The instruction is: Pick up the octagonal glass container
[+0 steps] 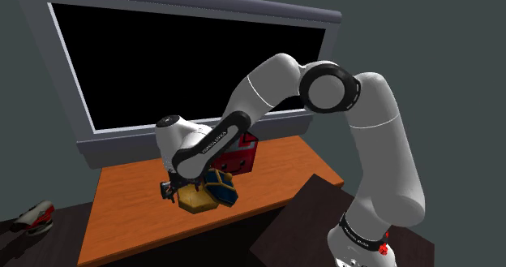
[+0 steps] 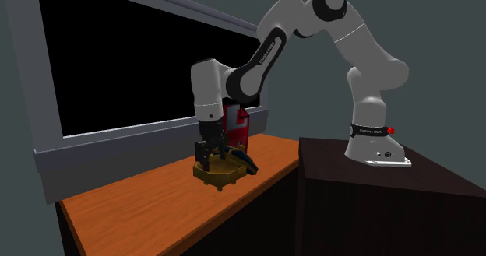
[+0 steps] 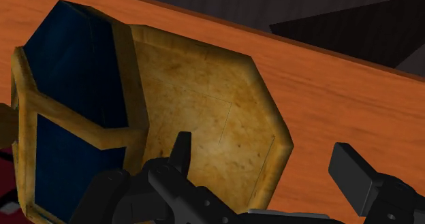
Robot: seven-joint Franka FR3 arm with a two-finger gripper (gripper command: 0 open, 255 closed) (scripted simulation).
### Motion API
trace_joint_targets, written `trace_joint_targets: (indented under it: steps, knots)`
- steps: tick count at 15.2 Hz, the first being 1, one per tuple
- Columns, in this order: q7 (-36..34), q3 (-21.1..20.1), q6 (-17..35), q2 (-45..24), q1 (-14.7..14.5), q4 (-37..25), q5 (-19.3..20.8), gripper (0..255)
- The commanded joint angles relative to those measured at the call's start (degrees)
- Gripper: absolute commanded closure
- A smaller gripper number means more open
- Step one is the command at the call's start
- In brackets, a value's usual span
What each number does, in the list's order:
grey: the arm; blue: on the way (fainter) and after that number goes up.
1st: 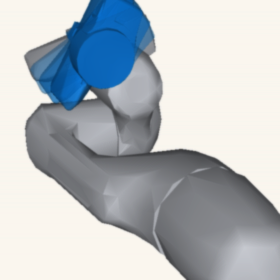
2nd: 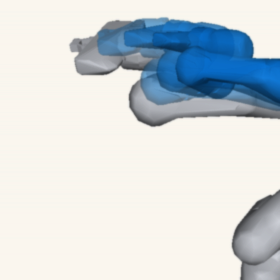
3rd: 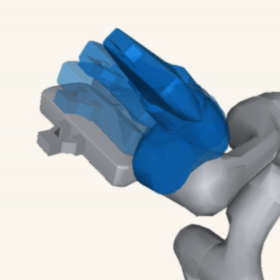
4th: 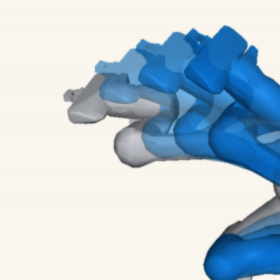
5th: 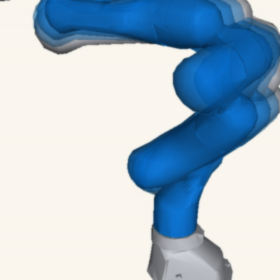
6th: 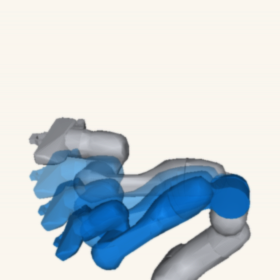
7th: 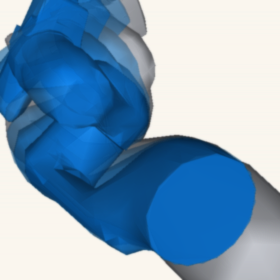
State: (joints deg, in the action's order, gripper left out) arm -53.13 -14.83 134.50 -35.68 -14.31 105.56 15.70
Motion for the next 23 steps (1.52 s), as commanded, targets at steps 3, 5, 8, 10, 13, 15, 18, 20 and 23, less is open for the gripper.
trace_joint_targets:
  steps: [3, 5, 8, 10, 13, 15, 18, 20, 23]
  knots:
    - [-0.89, 0.63, 0.65, -3.45, -1.08, -2.64, 0.71, 0]
    - [-1.13, 0.94, 1.56, -4.66, -1.30, -2.93, 1.06, 0]
    - [-1.53, 1.51, 3.12, -6.87, -1.71, -3.57, 1.66, 0]
    - [-1.53, 1.51, 3.12, -6.87, -1.71, -3.57, 1.66, 0]
    - [-1.54, 1.49, 3.16, -6.76, -1.69, -3.41, 1.66, 255]
    - [-1.55, 1.49, 3.16, -6.74, -1.69, -3.39, 1.66, 255]
    - [-1.52, 1.49, 3.17, -6.72, -1.67, -3.36, 1.65, 255]
    - [-1.53, 1.51, 3.12, -6.87, -1.71, -3.57, 1.66, 255]
    - [-1.20, 1.03, 1.82, -5.00, -1.36, -3.00, 1.17, 255]
